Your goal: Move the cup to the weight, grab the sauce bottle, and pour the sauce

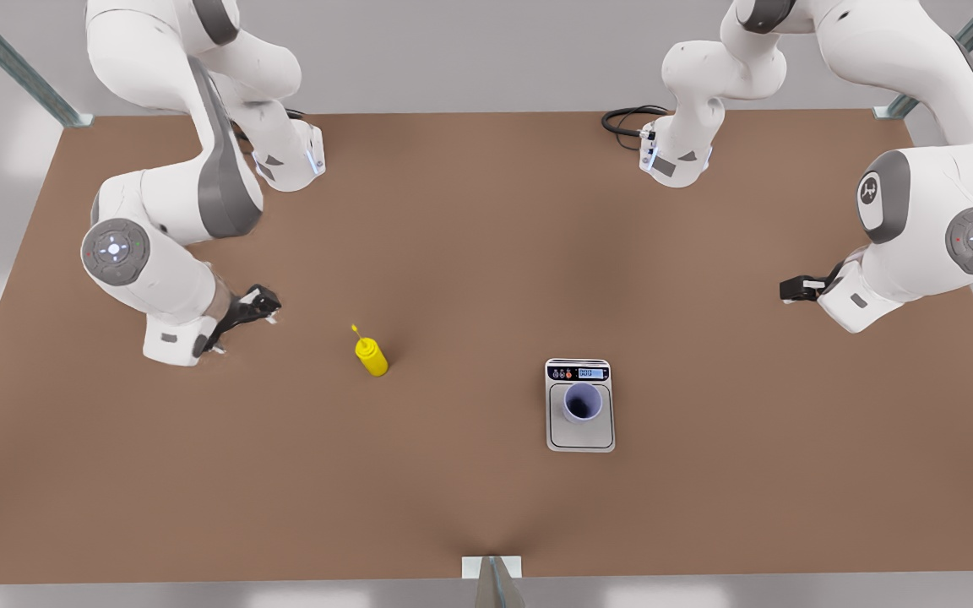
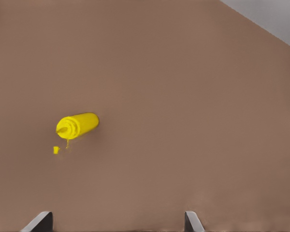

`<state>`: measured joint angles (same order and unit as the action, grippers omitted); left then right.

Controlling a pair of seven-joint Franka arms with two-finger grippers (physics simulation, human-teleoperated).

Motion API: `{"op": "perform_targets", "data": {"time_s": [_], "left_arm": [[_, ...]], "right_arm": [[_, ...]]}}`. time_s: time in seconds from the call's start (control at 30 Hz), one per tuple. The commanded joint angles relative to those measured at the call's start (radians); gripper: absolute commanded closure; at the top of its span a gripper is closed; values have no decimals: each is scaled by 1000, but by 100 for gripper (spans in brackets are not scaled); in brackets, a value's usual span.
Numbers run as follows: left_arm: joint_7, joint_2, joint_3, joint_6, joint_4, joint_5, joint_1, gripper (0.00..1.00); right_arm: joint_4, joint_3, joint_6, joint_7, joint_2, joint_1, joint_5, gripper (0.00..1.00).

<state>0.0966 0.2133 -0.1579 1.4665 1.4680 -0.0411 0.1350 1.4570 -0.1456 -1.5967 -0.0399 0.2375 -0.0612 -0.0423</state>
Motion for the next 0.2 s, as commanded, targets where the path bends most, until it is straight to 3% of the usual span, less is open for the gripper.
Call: {"op": "perform_targets", "data": {"time_s": [0.0, 0.17], "left_arm": [[0, 0, 0, 0, 0, 0, 0, 0], [0, 0, 0, 2, 0, 0, 0, 0]], "right_arm": [[20, 0, 0, 60, -20, 4, -2, 0], [-23, -2, 58, 143, -30, 15, -22, 0]]}}
